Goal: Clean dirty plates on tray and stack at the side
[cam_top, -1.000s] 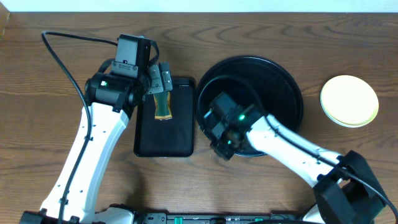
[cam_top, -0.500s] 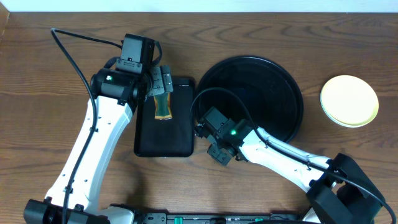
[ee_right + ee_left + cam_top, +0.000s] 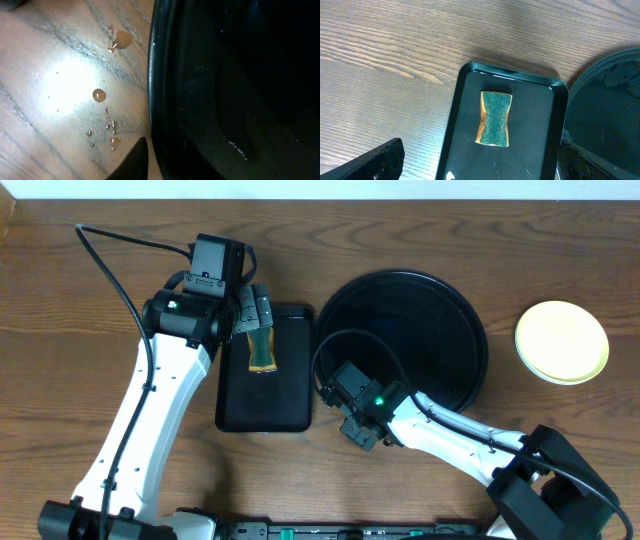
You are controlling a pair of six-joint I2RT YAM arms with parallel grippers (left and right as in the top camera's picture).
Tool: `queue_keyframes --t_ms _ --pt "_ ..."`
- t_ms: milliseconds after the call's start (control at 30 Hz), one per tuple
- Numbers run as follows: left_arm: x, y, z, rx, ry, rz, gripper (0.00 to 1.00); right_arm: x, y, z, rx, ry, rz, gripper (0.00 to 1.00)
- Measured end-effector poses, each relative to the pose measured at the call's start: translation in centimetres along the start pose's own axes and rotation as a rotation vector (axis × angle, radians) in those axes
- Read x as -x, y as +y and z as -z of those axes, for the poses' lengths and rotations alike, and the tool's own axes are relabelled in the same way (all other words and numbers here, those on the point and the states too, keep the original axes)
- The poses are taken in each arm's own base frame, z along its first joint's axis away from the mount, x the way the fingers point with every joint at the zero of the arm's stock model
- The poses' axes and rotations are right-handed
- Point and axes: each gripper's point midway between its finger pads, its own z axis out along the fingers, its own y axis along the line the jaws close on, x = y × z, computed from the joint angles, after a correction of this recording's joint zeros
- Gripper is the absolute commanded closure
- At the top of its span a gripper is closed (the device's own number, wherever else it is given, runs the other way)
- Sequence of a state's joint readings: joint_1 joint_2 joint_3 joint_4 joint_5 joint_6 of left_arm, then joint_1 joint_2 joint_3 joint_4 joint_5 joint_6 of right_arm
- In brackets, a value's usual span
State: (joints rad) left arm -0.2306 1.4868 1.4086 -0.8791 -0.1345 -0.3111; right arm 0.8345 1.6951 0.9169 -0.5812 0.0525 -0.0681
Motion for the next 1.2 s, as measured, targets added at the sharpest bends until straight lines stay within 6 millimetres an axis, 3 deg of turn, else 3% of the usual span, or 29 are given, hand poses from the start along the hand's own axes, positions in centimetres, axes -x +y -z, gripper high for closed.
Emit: queue_keyframes --t_ms 300,600,800,1000,1200 --pt "0.0 0.0 0.0 0.000 0.000 0.001 0.02 0.1 0.3 0.1 -0.006 -0.002 0.016 0.91" --pt "0.0 0.0 0.0 0.000 0.000 0.003 0.02 -0.3 2.9 0.2 0.016 0.016 0.108 0.88" --pt "0.0 0.0 0.0 0.000 0.000 0.003 0.02 -0.9 3.4 0.2 0.035 0.035 0.118 0.65" --pt "0.0 0.0 0.0 0.000 0.000 0.003 0.02 -0.8 3.4 0.4 0.047 0.035 0.117 0.55" --pt "0.0 0.0 0.0 0.000 0.000 0.003 0.02 2.4 0.5 3.1 0.033 -0.059 0.008 0.48"
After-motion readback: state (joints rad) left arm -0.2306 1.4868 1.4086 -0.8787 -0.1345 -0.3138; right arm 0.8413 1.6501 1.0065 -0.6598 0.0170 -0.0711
